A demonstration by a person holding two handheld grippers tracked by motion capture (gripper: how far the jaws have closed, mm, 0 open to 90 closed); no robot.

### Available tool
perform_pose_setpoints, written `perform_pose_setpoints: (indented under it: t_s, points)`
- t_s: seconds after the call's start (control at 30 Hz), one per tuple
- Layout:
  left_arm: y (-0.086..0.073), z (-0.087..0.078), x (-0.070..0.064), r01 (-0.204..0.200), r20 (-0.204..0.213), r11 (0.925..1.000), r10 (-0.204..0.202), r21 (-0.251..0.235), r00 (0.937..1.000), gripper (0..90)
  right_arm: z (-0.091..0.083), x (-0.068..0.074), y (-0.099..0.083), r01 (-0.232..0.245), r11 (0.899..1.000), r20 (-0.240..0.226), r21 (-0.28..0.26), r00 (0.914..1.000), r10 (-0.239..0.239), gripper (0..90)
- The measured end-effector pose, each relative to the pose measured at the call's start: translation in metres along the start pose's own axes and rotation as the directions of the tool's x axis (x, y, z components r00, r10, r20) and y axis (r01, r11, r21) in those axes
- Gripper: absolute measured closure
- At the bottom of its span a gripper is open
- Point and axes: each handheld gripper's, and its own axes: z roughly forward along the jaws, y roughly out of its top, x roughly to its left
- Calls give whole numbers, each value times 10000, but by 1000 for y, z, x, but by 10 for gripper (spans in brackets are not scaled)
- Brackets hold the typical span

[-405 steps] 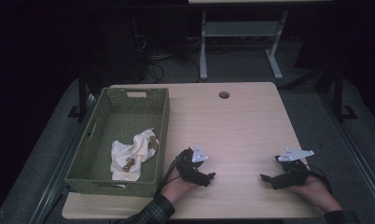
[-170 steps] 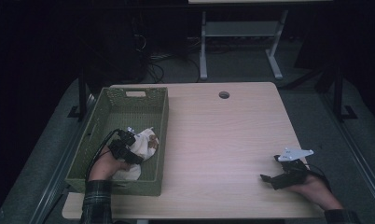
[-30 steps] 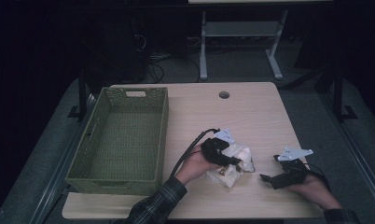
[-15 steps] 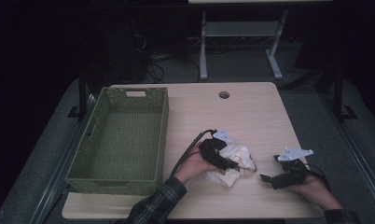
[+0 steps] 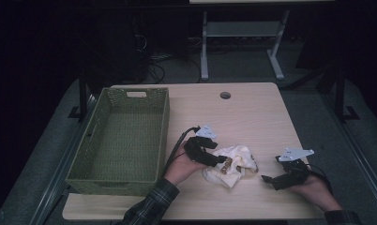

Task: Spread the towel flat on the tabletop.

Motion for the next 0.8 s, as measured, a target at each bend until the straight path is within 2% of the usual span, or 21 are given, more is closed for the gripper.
perform_pose_setpoints:
  t_s: [0.07, 0.17, 0.23, 0.27, 0.33, 0.37, 0.43, 0.47, 0.5, 0.6, 0.7, 0.73, 0.8]
  points:
    - [-2, -3, -1, 121, -141, 9999, -122, -93, 9998, 349, -5, 0, 5, 21, 9997, 169, 251, 9999, -25, 169]
    - [-6, -6, -3, 217, -366, 9997, -222, -136, 9991, 371, -14, -1, 10, -118, 9999, 313, -125, 9994, 122, 257]
    - [-9, -6, -3, 321, -566, 9995, -323, -44, 9979, 392, -20, -2, 14, -160, 9983, 318, -556, 9993, 178, 316]
    - [-12, -4, -4, 473, -505, 9989, -476, -65, 9976, 394, -22, -2, 17, -204, 9967, 216, -791, 9995, 221, 350]
    - [-15, -3, -5, 483, -487, 9988, -482, 22, 9977, 408, -24, -1, 23, -95, 9925, -140, -1221, 9999, 79, 426]
    - [-17, -3, -6, 502, -447, 9987, -500, 32, 9978, 412, -23, 1, 26, -188, 9903, -339, -1376, 9993, 142, 448]
    - [-19, -1, -7, 584, -414, 9982, -578, 139, 9975, 438, -20, 3, 31, -36, 9887, -793, -1497, 9968, -84, 478]
    - [-20, -1, -6, 515, -408, 9984, -505, 225, 9979, 438, -16, 5, 34, 8, 9901, -1081, -1403, 9940, -162, 477]
    - [-20, -1, -7, 549, -301, 9982, -542, 236, 9981, 454, -14, 7, 35, -6, 9915, -1133, -1304, 9935, -143, 481]
    - [-20, 1, -6, 433, -233, 9986, -427, 297, 9988, 566, -7, 10, 37, 94, 9936, -1499, -1129, 9884, -264, 524]
    - [-21, 3, -7, 384, -258, 9981, -371, 491, 9990, 726, -2, 11, 40, 148, 9952, -1694, -970, 9851, -312, 636]
    - [-20, 2, -7, 405, -244, 9981, -394, 468, 9989, 768, 0, 11, 40, 2, 9967, -1803, -807, 9835, -148, 694]
    - [-20, 2, -6, 407, -275, 9981, -394, 469, 9988, 814, 1, 11, 40, 25, 9975, -1890, -712, 9818, -160, 788]
